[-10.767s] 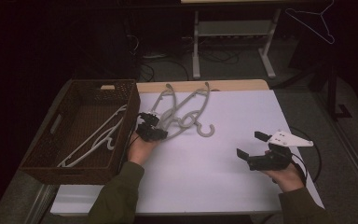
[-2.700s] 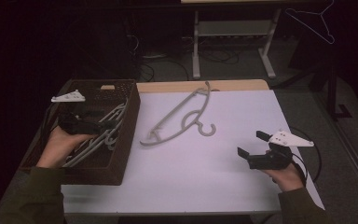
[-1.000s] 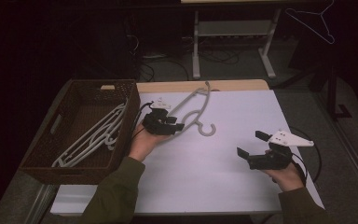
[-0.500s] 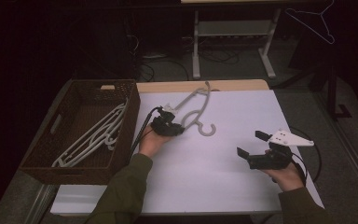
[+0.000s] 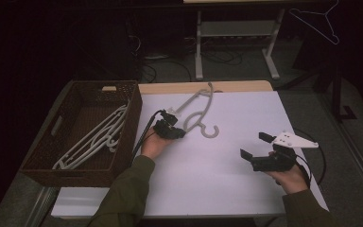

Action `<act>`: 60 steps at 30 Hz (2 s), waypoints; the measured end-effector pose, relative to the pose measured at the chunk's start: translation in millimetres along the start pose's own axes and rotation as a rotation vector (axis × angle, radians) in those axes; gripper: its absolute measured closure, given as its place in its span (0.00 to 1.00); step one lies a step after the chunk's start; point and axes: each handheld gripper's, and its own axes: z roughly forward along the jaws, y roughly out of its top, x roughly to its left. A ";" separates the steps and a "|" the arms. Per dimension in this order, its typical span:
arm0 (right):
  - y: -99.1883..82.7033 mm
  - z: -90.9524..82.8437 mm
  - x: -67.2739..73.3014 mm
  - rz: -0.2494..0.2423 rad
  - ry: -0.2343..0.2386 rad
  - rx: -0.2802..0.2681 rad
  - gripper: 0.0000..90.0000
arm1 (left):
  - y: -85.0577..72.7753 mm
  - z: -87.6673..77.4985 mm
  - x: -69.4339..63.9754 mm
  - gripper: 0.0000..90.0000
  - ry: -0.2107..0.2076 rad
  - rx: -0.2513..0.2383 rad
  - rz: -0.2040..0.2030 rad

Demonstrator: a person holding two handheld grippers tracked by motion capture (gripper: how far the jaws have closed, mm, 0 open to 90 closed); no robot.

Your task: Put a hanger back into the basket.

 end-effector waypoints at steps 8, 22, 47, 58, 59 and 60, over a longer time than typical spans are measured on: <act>-0.1 -0.3 -0.2 -0.003 -0.003 -0.003 0.03 | -9.0 -9.5 -13.7 0.91 -0.037 0.036 0.027; 0.1 1.9 4.3 -0.019 0.000 0.007 0.03 | -46.9 -43.5 -52.4 0.91 -0.154 0.092 0.120; 36.4 42.9 5.8 -0.019 0.059 0.151 0.31 | -79.4 -87.9 -72.3 0.49 -0.200 -0.031 0.115; 50.4 130.2 -17.1 0.014 0.069 0.283 0.96 | -86.4 -92.7 -71.4 0.28 -0.184 -0.072 0.095; 50.7 137.0 -18.4 0.017 0.067 0.293 0.99 | -86.2 -92.6 -72.1 0.27 -0.183 -0.069 0.097; 51.0 141.9 -19.4 0.017 0.063 0.298 1.00 | -86.1 -92.1 -72.4 0.27 -0.184 -0.064 0.101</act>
